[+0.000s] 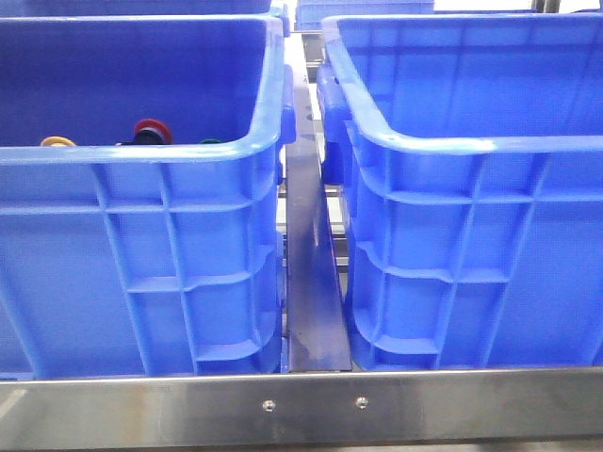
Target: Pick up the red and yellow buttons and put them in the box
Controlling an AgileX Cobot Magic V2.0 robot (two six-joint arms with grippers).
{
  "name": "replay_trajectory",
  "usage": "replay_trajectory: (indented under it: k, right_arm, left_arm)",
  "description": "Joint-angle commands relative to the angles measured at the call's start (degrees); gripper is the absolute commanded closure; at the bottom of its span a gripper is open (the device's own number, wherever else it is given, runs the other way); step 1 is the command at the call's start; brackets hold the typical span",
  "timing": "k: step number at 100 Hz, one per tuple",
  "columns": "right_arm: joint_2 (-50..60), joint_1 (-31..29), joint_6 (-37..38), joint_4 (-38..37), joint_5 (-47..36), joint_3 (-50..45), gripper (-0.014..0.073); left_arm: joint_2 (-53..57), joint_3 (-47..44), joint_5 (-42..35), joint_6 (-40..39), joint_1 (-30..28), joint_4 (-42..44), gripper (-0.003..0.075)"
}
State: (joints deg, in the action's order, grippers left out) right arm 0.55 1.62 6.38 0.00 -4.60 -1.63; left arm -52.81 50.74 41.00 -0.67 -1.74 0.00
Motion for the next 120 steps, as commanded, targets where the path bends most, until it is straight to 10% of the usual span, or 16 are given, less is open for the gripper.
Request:
replay_trajectory:
  k: [1, 72, 120]
  right_arm:
    - [1.6, -0.3, -0.2, -0.7, -4.8, 0.7, 0.0662]
    - [1.6, -0.3, -0.2, -0.7, -4.8, 0.7, 0.0662]
    - [1.6, -0.3, -0.2, -0.7, -4.8, 0.7, 0.0662]
  left_arm:
    - [0.3, 2.0, -4.0, 0.7, -0.1, -1.8, 0.0141]
    - [-28.2, 22.3, -4.5, -7.7, 23.4, 0.0, 0.0144]
    - [-46.2, 33.2, -1.5, -21.3, 25.6, 11.3, 0.0178]
